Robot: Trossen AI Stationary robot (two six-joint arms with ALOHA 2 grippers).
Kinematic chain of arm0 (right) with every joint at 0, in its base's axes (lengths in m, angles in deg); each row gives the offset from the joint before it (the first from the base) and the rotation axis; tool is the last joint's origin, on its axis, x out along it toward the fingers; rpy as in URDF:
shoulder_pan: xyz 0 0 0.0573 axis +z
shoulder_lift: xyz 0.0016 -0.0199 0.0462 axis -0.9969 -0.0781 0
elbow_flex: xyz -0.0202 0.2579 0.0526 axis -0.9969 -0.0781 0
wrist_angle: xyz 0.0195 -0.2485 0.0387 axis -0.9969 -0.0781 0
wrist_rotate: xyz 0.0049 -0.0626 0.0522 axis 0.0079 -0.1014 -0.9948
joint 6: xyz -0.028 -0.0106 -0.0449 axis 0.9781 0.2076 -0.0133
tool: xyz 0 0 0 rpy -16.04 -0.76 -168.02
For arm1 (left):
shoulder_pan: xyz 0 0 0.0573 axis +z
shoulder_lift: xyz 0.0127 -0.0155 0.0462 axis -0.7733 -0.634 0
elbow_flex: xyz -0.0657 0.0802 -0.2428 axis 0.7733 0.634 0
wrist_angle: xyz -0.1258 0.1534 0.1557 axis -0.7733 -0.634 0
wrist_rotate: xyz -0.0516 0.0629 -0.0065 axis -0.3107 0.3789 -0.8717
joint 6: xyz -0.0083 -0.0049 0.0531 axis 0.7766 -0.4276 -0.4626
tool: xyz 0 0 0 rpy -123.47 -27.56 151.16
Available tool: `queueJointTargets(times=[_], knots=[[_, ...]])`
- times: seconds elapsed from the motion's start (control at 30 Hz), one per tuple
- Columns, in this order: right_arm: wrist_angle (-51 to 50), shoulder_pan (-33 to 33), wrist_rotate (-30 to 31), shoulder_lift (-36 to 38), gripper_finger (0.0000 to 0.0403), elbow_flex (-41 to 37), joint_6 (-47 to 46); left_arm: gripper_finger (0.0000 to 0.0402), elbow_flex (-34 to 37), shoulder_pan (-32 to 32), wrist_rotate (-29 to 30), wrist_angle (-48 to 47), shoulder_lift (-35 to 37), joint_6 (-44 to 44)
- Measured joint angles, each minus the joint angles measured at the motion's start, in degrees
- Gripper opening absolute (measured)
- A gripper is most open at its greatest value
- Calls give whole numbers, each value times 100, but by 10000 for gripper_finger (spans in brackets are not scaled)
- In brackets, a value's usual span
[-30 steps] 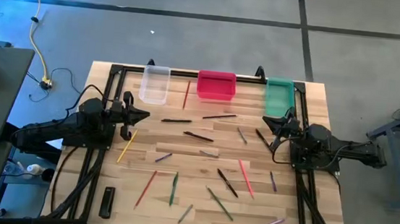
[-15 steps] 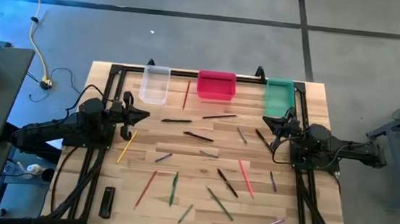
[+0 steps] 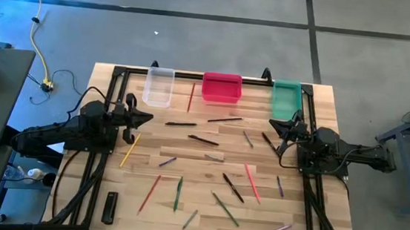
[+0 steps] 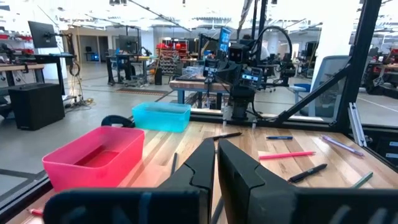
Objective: Sort crayons/erasers/pens/pencils in bins
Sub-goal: Put the black pen into the red bin
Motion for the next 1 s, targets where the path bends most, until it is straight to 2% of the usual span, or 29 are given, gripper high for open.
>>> queueJointTargets(times=[0.13,0.47,0.6,0.77,1.0], knots=[[0,0,2,0,0,-1,0,10,0,-1,-2,168,0,160],[0,2,1,-1,0,0,0,10,0,1,-27,297,0,1595],[0,1,2,0,0,-1,0,10,0,-2,-262,283,-138,1654],[0,0,0,0,0,-1,0,8,0,-1,-457,312,-621,1639],[0,1,2,0,0,-1,0,1,-188,-184,-426,968,-1830,1224]])
